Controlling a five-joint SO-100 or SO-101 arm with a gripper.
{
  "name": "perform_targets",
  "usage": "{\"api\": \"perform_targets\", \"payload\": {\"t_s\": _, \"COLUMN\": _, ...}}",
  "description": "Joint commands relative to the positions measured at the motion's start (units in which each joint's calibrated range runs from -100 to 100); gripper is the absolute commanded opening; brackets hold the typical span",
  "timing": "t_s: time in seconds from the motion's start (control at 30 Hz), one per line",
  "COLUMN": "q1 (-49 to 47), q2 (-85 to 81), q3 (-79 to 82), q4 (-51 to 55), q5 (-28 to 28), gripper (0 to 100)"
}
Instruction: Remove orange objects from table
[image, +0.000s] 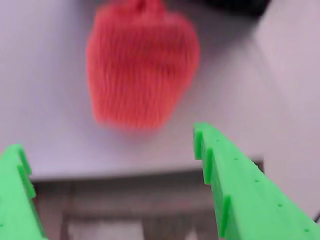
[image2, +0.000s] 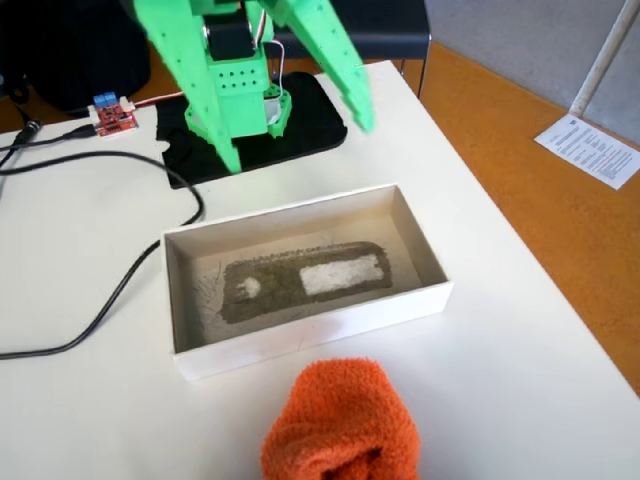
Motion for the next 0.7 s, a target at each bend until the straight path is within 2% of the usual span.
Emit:
{"api": "perform_targets", "payload": {"t_s": 0.0, "q1": 1.6, "q2": 11.1, "q3": -8.4, "q4": -8.4, "q5": 1.0, "gripper": 32}}
{"api": "perform_targets", "payload": {"t_s": 0.07, "q1": 1.9, "q2": 15.5, "q3": -9.2, "q4": -10.3, "q5": 1.3, "gripper": 29}}
{"api": "perform_targets", "payload": {"t_s": 0.17, "q1": 2.4, "q2": 20.7, "q3": -8.6, "q4": -12.9, "q5": 1.9, "gripper": 33}}
{"api": "perform_targets", "payload": {"t_s": 0.4, "q1": 2.1, "q2": 30.1, "q3": -8.7, "q4": -20.9, "q5": 1.5, "gripper": 33}}
{"api": "perform_targets", "payload": {"t_s": 0.67, "q1": 0.7, "q2": 39.7, "q3": -18.2, "q4": -21.2, "q5": 1.2, "gripper": 33}}
